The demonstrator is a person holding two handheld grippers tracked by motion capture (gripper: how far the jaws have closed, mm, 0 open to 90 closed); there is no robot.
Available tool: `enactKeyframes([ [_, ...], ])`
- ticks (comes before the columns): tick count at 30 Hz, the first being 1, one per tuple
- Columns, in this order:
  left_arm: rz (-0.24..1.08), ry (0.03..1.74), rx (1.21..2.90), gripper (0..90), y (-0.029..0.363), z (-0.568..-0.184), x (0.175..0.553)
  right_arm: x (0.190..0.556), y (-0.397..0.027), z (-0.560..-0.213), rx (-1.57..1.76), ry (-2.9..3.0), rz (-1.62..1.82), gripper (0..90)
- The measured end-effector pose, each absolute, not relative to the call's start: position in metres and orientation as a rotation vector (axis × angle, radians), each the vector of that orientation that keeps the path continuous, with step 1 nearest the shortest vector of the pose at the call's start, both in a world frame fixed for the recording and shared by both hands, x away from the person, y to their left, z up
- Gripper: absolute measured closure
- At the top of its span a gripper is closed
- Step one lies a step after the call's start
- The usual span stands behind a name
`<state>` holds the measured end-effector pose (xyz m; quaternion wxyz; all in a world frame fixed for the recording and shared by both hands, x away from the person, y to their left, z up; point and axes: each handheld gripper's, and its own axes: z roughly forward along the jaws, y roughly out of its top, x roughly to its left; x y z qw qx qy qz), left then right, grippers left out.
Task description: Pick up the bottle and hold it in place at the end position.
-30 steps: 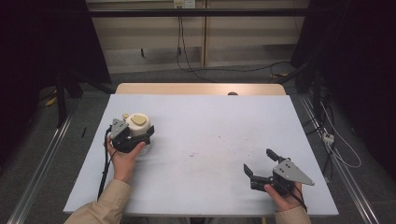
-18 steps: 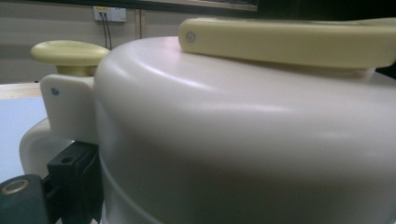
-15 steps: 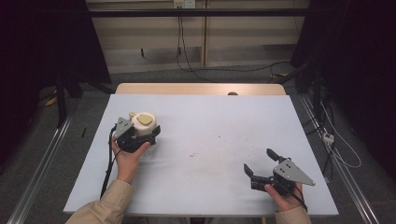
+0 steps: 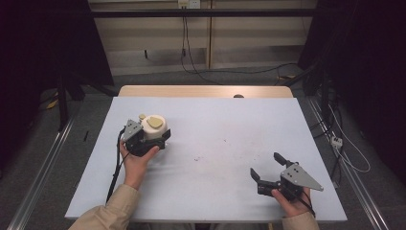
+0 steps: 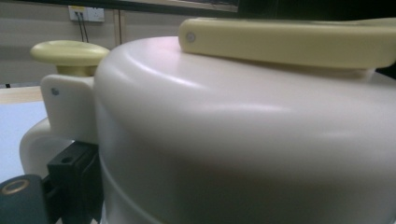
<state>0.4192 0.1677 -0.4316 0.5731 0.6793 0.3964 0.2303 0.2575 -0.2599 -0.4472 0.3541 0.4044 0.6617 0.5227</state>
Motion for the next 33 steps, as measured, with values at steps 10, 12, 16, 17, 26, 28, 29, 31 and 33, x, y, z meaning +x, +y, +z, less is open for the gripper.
enactKeyframes([
  [10, 0.514, 0.907, 1.602, 6.1, 0.156, -0.429, 0.418, 0.257, -0.26, -0.447, 1.044, 1.711, 1.353, 4.4],
  [12, 0.515, 0.9, 1.605, 6.1, 0.154, -0.429, 0.418, 0.257, -0.26, -0.447, 1.046, 1.709, 1.354, 4.4],
  [16, 0.51, 0.89, 1.606, 6.1, 0.149, -0.427, 0.417, 0.257, -0.26, -0.447, 1.047, 1.708, 1.355, 4.3],
  [17, 0.508, 0.886, 1.606, 6.1, 0.148, -0.427, 0.417, 0.257, -0.26, -0.447, 1.048, 1.709, 1.354, 4.4],
  [26, 0.484, 0.869, 1.615, 6.1, 0.134, -0.427, 0.417, 0.257, -0.261, -0.447, 1.048, 1.707, 1.357, 4.4],
  [28, 0.48, 0.867, 1.616, 6.1, 0.131, -0.427, 0.418, 0.257, -0.26, -0.447, 1.048, 1.708, 1.357, 4.4],
  [29, 0.479, 0.859, 1.621, 6.1, 0.131, -0.426, 0.418, 0.257, -0.26, -0.447, 1.048, 1.708, 1.358, 4.4],
  [31, 0.47, 0.863, 1.616, 6.1, 0.128, -0.427, 0.418, 0.257, -0.261, -0.447, 1.049, 1.708, 1.359, 4.3],
  [33, 0.469, 0.854, 1.621, 6.1, 0.126, -0.427, 0.418, 0.257, -0.261, -0.447, 1.051, 1.706, 1.359, 4.4],
])
